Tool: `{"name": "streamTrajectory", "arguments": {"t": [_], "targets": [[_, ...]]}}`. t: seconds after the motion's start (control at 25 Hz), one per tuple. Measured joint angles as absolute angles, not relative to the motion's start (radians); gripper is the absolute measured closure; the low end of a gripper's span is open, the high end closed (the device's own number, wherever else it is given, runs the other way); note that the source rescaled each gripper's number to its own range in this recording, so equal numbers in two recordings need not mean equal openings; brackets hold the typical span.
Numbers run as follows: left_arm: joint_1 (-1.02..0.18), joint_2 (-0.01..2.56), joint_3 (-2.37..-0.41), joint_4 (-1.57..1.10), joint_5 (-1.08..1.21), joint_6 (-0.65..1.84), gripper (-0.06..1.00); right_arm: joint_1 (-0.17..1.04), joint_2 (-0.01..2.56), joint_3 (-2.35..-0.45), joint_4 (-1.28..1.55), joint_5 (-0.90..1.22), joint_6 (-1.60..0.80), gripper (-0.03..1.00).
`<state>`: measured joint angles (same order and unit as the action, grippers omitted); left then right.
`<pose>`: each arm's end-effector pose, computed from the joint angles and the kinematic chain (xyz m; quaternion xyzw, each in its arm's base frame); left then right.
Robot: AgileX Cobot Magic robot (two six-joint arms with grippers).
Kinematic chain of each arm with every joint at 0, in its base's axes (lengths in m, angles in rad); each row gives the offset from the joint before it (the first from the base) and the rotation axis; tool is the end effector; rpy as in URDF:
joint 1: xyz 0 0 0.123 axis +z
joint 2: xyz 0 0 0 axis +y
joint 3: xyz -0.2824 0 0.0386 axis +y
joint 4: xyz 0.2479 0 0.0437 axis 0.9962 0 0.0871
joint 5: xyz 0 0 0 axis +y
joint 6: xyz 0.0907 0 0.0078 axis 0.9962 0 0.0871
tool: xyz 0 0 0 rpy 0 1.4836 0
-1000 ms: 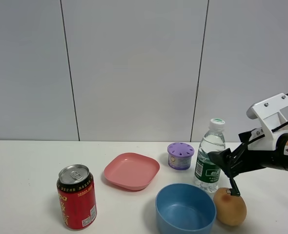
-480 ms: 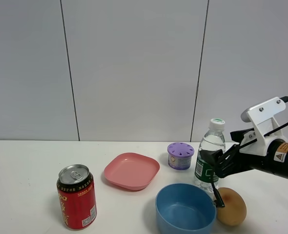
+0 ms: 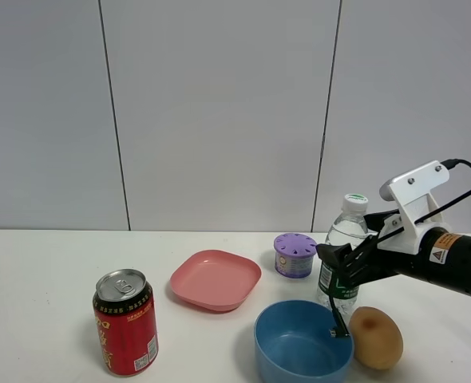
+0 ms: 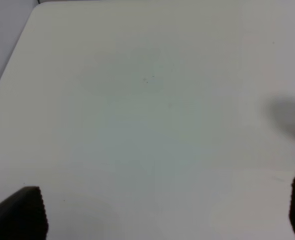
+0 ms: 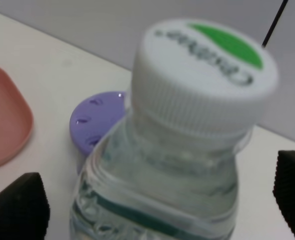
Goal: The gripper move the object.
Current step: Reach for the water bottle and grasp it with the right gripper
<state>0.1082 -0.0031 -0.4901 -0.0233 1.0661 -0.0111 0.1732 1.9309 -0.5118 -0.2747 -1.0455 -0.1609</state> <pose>-0.0042 -0.0023 0.2740 -0.0506 0.8548 0.0134 0.5162 0.2925 0.0729 0.1087 -0.2561 0.7613 0.0574 0.5930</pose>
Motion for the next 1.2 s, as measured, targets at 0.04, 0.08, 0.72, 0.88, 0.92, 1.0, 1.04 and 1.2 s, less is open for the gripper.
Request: {"name": "streamTrajectory", "arguments": {"t": [0.04, 0.08, 0.72, 0.88, 0.92, 1.0, 1.04, 1.2], "targets": [[0.108, -0.003, -0.49, -0.023, 1.066, -0.011, -0.06, 0.174, 1.936, -0.512, -0.275, -1.04, -0.161, 0.03], [0.108, -0.003, -0.49, -0.023, 1.066, -0.011, -0.06, 0.176, 1.94, -0.513, -0.275, -1.035, -0.161, 0.03], [0.108, -0.003, -0.49, -0.023, 1.066, -0.011, -0.06, 0.203, 1.996, -0.55, -0.274, -1.052, -0.152, 0.2], [0.108, -0.003, -0.49, -0.023, 1.066, -0.011, -0.06, 0.203, 1.998, -0.552, -0.273, -1.052, -0.152, 0.34], [0.108, -0.003, -0.49, -0.023, 1.066, -0.011, -0.06, 0.203, 1.999, -0.552, -0.27, -1.052, -0.152, 0.37], [0.108, -0.003, -0.49, -0.023, 1.066, -0.011, -0.06, 0.203, 2.004, -0.553, -0.259, -1.052, -0.152, 0.41], [0.108, -0.003, -0.49, -0.023, 1.066, -0.011, -0.06, 0.203, 2.005, -0.553, -0.256, -1.052, -0.152, 0.45], [0.108, -0.003, -0.49, -0.023, 1.066, -0.011, -0.06, 0.203, 2.007, -0.553, -0.248, -1.052, -0.151, 0.71]]}}
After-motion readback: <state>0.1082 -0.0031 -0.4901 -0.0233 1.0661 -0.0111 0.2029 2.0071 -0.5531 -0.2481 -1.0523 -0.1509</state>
